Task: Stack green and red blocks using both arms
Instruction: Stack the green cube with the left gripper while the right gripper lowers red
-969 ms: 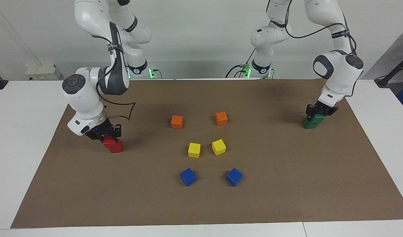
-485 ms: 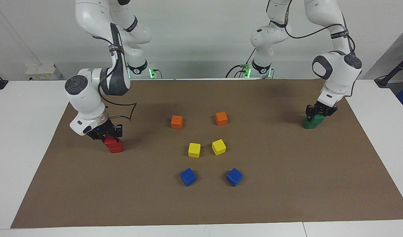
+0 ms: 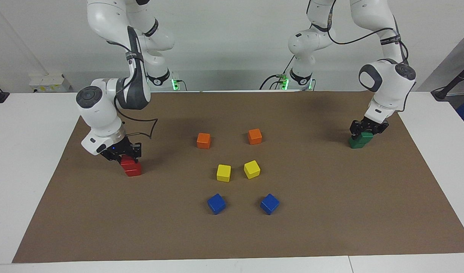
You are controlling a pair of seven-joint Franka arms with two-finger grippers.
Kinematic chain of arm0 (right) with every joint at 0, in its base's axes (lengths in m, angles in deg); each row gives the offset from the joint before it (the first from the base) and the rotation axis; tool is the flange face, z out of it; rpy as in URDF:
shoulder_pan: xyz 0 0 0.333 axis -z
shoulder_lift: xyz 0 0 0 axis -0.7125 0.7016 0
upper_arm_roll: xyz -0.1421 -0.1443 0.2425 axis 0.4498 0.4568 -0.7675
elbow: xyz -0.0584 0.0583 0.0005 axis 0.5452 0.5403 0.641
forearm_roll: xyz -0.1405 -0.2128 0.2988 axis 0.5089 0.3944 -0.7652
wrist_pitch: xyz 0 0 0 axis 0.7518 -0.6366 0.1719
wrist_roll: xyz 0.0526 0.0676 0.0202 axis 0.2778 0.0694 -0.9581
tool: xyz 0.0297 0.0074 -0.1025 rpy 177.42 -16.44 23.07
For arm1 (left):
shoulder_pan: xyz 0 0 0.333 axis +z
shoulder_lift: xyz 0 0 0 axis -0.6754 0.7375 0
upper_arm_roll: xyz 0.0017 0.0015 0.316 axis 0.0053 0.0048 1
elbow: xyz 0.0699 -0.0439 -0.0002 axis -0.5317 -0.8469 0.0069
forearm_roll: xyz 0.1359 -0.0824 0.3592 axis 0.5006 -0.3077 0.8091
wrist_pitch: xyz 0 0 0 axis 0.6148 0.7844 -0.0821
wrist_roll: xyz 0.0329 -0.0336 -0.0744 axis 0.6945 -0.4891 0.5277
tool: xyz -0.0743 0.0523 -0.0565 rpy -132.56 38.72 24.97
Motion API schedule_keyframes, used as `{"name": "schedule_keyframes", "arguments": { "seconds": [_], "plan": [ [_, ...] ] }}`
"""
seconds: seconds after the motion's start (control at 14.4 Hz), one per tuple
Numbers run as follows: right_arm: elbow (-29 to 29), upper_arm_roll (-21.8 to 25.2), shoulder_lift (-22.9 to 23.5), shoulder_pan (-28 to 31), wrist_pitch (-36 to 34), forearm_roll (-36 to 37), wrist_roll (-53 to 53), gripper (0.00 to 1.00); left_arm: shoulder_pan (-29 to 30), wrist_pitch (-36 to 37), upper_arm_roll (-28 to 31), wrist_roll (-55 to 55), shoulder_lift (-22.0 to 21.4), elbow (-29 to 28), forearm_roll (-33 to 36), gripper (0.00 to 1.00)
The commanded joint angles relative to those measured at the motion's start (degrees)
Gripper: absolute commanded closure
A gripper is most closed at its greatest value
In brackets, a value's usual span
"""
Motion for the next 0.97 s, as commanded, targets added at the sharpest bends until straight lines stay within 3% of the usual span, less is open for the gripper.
{"name": "schedule_keyframes", "arguments": {
  "seconds": [0.0,0.28,0.42,0.55,0.76,0.9],
  "plan": [
    [-2.0,-0.1,-1.9,0.2,1.2,-0.2,-0.9,1.00,0.1,0.1,-0.2,-0.8,-0.1,-0.1,-0.9,0.00],
    [-2.1,-0.1,-1.9,0.2,1.2,-0.2,-0.9,1.00,0.0,9.8,-0.2,-0.9,0.2,7.2,-0.9,0.00],
    [-2.1,-0.1,-1.9,0.2,1.3,-0.2,-1.0,0.57,0.0,15.5,-0.2,-1.0,0.2,12.2,-0.9,0.00],
    [-2.1,-0.1,-1.9,0.2,1.3,-0.2,-0.9,0.33,-0.2,18.9,-0.3,-0.6,-0.7,14.7,-0.8,0.00],
    [-2.1,-0.1,-1.9,0.2,1.3,-0.2,-0.9,0.07,-0.4,26.1,-0.5,0.3,-2.5,19.6,-0.8,0.00],
    [-2.0,-0.1,-1.9,0.2,1.3,-0.2,-0.9,0.00,-0.9,29.8,-1.0,0.7,-2.4,24.1,-0.8,0.00]
  ]
}}
